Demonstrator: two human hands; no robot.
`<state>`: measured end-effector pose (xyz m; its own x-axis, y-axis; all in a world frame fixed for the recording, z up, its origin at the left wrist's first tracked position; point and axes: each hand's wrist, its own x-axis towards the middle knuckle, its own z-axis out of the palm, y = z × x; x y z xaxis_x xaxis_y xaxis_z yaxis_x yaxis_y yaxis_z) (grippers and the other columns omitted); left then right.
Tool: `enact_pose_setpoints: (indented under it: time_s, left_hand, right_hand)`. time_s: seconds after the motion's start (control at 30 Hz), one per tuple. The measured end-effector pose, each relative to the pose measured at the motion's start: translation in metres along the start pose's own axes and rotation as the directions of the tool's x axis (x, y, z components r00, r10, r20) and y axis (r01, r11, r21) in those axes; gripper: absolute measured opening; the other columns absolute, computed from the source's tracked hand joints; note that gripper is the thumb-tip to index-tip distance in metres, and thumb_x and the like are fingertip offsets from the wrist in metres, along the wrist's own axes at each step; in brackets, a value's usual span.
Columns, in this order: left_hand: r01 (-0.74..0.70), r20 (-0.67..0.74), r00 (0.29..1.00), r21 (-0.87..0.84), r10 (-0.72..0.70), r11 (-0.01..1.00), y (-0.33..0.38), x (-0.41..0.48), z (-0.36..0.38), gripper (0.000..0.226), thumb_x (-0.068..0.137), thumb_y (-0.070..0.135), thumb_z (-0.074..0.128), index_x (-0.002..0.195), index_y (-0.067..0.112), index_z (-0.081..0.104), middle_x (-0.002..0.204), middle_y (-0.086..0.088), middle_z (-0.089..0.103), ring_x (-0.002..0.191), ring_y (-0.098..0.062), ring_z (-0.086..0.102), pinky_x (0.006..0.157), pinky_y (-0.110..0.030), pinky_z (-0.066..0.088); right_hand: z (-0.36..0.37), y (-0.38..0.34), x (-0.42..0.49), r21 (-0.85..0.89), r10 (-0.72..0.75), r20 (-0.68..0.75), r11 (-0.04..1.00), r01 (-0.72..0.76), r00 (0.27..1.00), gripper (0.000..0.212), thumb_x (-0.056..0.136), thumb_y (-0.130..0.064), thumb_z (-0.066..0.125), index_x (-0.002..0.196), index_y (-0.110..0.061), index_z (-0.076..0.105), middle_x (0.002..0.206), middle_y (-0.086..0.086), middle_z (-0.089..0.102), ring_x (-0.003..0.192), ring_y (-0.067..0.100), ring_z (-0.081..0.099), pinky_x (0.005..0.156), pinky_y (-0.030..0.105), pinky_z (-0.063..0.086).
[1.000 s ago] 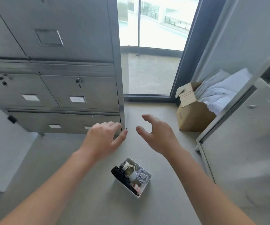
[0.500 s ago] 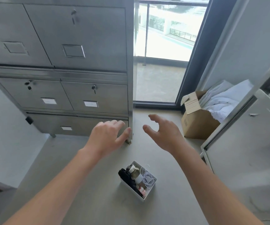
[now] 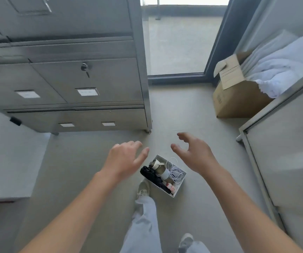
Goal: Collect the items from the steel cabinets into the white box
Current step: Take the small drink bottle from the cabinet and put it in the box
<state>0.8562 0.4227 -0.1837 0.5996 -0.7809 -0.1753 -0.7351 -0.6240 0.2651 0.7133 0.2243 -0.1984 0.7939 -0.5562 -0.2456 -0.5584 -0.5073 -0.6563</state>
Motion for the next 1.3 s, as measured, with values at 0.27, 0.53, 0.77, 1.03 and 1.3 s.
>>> enact_pose_setpoints:
  time_s: [0.27, 0.53, 0.77, 1.03, 1.3]
  left_hand:
    - [-0.24, 0.204, 0.954, 0.081, 0.22, 0.967, -0.046, 0.147, 0.064, 0.076, 0.086, 0.069, 0.008, 0.113, 0.025, 0.063, 0.109, 0.009, 0.068, 0.102, -0.017, 0.064, 0.089, -0.036, 0.044]
    - [-0.24, 0.315, 0.921, 0.0, 0.227, 0.971, -0.052, 0.214, 0.138, 0.05, 0.097, 0.062, 0.027, 0.11, 0.029, 0.062, 0.108, 0.011, 0.068, 0.098, -0.018, 0.064, 0.083, -0.034, 0.045]
    - [-0.181, 0.315, 0.932, -0.022, 0.178, 0.983, -0.067, 0.231, 0.173, 0.053, 0.095, 0.065, 0.023, 0.109, 0.031, 0.06, 0.105, 0.012, 0.068, 0.096, -0.015, 0.064, 0.079, -0.033, 0.046]
    - [-0.144, 0.346, 0.927, -0.023, 0.143, 0.989, -0.077, 0.232, 0.199, 0.053, 0.095, 0.065, 0.022, 0.108, 0.03, 0.06, 0.104, 0.012, 0.068, 0.096, -0.015, 0.064, 0.078, -0.034, 0.048]
    - [0.007, 0.347, 0.937, -0.131, 0.039, 0.991, -0.074, 0.215, 0.21, 0.049, 0.097, 0.065, 0.024, 0.106, 0.032, 0.06, 0.104, 0.013, 0.067, 0.097, -0.013, 0.064, 0.08, -0.036, 0.049]
  right_hand:
    - [0.061, 0.082, 0.07, 0.15, 0.342, -0.042, 0.931, -0.332, 0.939, 0.055, 0.094, -0.052, 0.062, 0.142, -0.027, 0.054, 0.14, -0.009, 0.062, 0.128, 0.014, 0.058, 0.102, 0.034, 0.046]
    - [0.109, 0.137, 0.093, 0.265, 0.499, -0.033, 0.84, -0.474, 0.866, 0.055, 0.093, -0.048, 0.065, 0.142, -0.024, 0.055, 0.138, -0.007, 0.064, 0.125, 0.012, 0.06, 0.104, 0.038, 0.048]
    - [0.134, 0.162, 0.104, 0.288, 0.531, -0.013, 0.813, -0.506, 0.847, 0.052, 0.094, -0.049, 0.064, 0.14, -0.025, 0.056, 0.136, -0.007, 0.065, 0.122, 0.014, 0.061, 0.101, 0.036, 0.048]
    - [0.148, 0.183, 0.116, 0.307, 0.541, -0.009, 0.802, -0.512, 0.841, 0.053, 0.093, -0.049, 0.065, 0.14, -0.026, 0.055, 0.137, -0.007, 0.064, 0.126, 0.012, 0.059, 0.103, 0.034, 0.048]
    - [0.136, 0.176, 0.147, 0.203, 0.451, 0.017, 0.872, -0.445, 0.892, 0.056, 0.093, -0.053, 0.062, 0.142, -0.026, 0.054, 0.138, -0.009, 0.064, 0.126, 0.01, 0.058, 0.105, 0.037, 0.048]
